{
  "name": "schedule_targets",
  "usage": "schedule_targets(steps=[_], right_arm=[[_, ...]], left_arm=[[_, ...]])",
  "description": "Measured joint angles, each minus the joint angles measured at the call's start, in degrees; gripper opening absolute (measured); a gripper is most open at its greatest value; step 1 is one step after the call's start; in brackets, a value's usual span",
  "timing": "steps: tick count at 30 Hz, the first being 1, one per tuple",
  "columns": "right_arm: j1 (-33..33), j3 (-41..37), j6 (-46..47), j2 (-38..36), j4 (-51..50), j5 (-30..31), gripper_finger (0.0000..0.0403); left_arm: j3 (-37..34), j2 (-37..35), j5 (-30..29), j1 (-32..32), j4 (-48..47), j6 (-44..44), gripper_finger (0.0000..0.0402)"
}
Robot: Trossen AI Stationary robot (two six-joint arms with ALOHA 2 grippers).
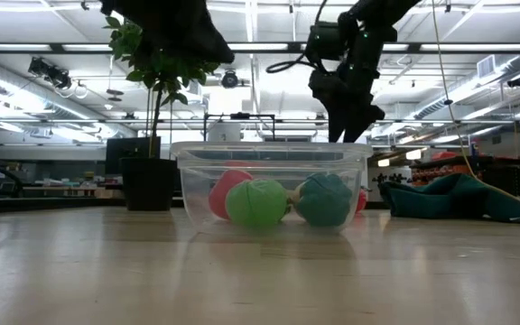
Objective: Pick and placing Produce into tupperware
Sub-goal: Put the tomato into the transparent bin
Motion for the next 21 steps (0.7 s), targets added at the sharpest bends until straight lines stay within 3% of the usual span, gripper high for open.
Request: schedule_targets(steps=[12,21], right_arm=[[-8.6,0.0,-8.0,1.1,-0.3,-1.5,0.0223],[-10.6,0.0,-8.4,8.0,-0.2,-4.5,0.0305]], left_arm=[[0.0,4.3,4.3,5.0,0.7,-6.2,0.0037],[0.0,4.5,4.5,5.1,1.7,-6.0,0.0040]])
